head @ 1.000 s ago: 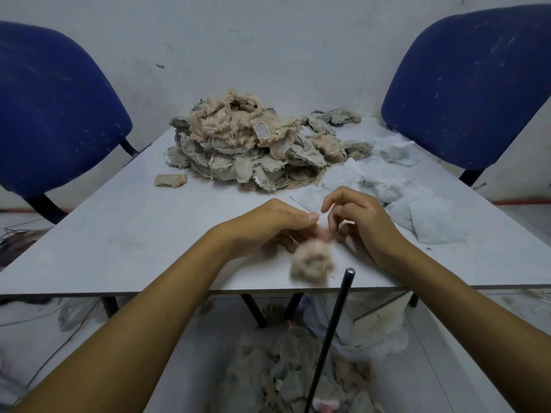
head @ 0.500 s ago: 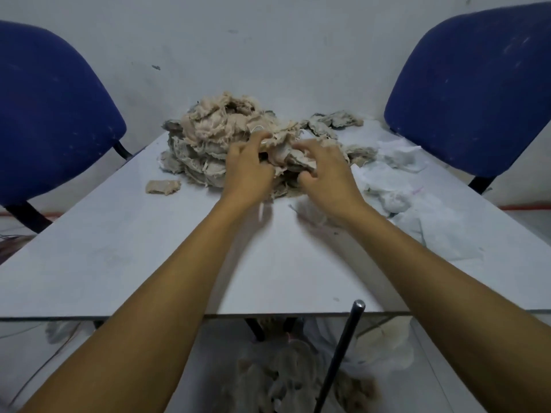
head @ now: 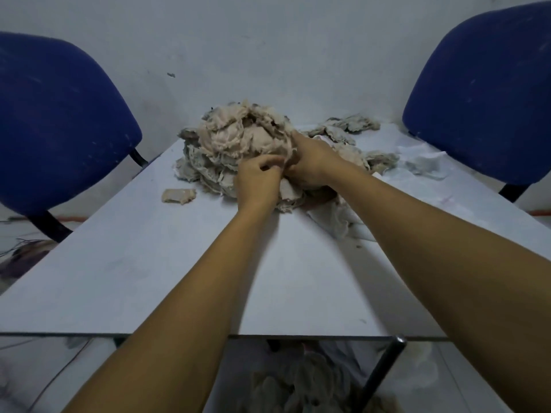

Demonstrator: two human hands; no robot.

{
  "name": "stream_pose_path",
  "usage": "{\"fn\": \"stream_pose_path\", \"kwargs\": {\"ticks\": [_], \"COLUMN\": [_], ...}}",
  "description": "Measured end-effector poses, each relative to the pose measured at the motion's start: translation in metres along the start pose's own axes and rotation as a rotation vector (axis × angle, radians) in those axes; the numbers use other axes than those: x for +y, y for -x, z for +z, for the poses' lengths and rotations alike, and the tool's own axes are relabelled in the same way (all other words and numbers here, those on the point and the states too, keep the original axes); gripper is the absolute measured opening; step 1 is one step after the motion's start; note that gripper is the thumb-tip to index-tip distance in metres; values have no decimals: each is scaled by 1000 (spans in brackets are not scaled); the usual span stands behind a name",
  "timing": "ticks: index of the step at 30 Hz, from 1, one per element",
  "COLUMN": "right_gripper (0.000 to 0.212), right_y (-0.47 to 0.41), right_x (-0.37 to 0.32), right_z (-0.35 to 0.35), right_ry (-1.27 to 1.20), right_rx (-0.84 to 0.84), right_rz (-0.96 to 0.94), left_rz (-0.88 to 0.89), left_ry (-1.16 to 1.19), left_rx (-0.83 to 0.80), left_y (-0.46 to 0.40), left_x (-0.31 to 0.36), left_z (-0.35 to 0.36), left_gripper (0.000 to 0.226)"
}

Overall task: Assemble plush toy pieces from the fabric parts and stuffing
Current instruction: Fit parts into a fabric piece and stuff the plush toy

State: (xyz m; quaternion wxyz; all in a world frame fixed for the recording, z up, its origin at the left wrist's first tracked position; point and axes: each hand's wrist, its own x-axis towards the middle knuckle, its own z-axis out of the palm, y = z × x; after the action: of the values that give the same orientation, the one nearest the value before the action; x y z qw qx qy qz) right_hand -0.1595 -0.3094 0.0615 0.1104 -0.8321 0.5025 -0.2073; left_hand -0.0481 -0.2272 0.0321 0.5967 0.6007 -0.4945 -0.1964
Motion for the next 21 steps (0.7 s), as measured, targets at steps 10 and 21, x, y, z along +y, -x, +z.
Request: {"fn": "stream_pose_path", "kwargs": {"ticks": [10, 21], "right_gripper": [28, 9], "right_y": [105, 202], "right_x": [-12, 21], "right_z": [-14, 6], "right_ry": [-216, -270], "right_rx": [101, 223], "right_rz": [62, 108], "left_rz": [-156, 56], "left_ry": [27, -209], "left_rx": [-60, -374], "left_y": [85, 104], "left_x": [7, 7], "left_z": [-24, -21], "left_gripper": [35, 31]}}
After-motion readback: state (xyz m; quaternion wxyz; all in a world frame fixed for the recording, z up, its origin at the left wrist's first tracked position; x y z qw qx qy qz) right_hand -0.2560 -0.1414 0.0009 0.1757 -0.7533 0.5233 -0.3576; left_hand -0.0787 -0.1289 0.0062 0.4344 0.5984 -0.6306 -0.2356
